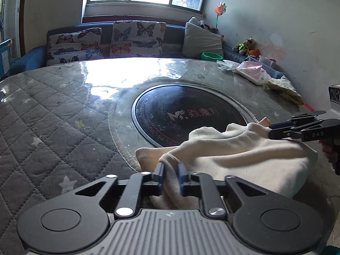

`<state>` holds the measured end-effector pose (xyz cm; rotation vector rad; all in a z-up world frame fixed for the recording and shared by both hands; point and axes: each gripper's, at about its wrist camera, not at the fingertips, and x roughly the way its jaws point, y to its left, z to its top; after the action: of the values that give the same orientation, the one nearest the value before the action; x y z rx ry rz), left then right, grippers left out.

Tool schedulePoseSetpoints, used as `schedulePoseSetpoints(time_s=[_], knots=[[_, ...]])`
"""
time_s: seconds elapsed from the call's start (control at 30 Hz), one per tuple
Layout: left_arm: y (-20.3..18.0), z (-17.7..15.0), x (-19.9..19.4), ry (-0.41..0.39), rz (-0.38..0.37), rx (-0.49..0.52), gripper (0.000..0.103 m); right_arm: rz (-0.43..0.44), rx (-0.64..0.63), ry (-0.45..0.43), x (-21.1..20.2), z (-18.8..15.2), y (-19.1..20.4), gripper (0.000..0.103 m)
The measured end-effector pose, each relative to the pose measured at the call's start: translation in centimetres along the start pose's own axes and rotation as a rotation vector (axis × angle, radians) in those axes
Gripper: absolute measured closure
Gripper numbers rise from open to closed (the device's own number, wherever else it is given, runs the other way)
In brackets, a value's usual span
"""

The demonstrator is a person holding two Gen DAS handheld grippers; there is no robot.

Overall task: Fold clothes
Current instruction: 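Fold the sweatshirt over with the right gripper while the left gripper grasps the hem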

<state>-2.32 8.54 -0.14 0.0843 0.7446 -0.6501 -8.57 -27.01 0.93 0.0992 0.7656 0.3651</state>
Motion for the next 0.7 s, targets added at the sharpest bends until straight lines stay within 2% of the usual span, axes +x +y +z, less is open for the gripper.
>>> schedulePoseSetpoints(time_s=[0.13, 0.2, 0.27, 0.33, 0.4, 0.47, 0.5, 0.57, 0.7], knots=[[-0.7, 0.4, -0.8, -0.048, 0.051, 0.053, 0.098, 0.009, 0.0, 0.008, 0.4, 0.1, -0.1, 0.072], [-1.3, 0.7, -1.6, -0.091, 0.078, 0.083, 0.098, 0.005, -0.023, 0.012, 0.5, 0.1, 0.2, 0.091], [-1.8, 1.2, -2.3, -0.132, 0.109, 0.112, 0.098, -0.025, -0.077, -0.002, 0.3, 0.2, 1.1, 0.096], [-2.1, 1.3, -2.5, -0.151, 0.117, 0.136, 0.098, -0.062, -0.129, -0.03, 0.1, 0.3, 1.9, 0.097], [-2.5, 0.9, -1.8, -0.138, 0.162, 0.184, 0.098, -0.104, -0.173, -0.077, -0.1, 0.5, 2.7, 0.097], [-2.5, 0.1, -0.4, -0.096, 0.184, 0.197, 0.098, -0.155, -0.223, -0.105, 0.2, 0.3, 3.3, 0.097], [-2.5, -0.3, 0.3, -0.074, 0.194, 0.203, 0.097, -0.17, -0.243, -0.087, 0.9, 0.1, 3.4, 0.097], [-2.3, -0.5, 0.4, -0.069, 0.202, 0.195, 0.093, -0.183, -0.216, -0.043, 2.2, -0.4, 2.9, 0.092], [-1.9, -0.3, 0.0, -0.081, 0.226, 0.171, 0.08, -0.162, -0.166, -0.051, 1.5, 0.0, 2.5, 0.085]])
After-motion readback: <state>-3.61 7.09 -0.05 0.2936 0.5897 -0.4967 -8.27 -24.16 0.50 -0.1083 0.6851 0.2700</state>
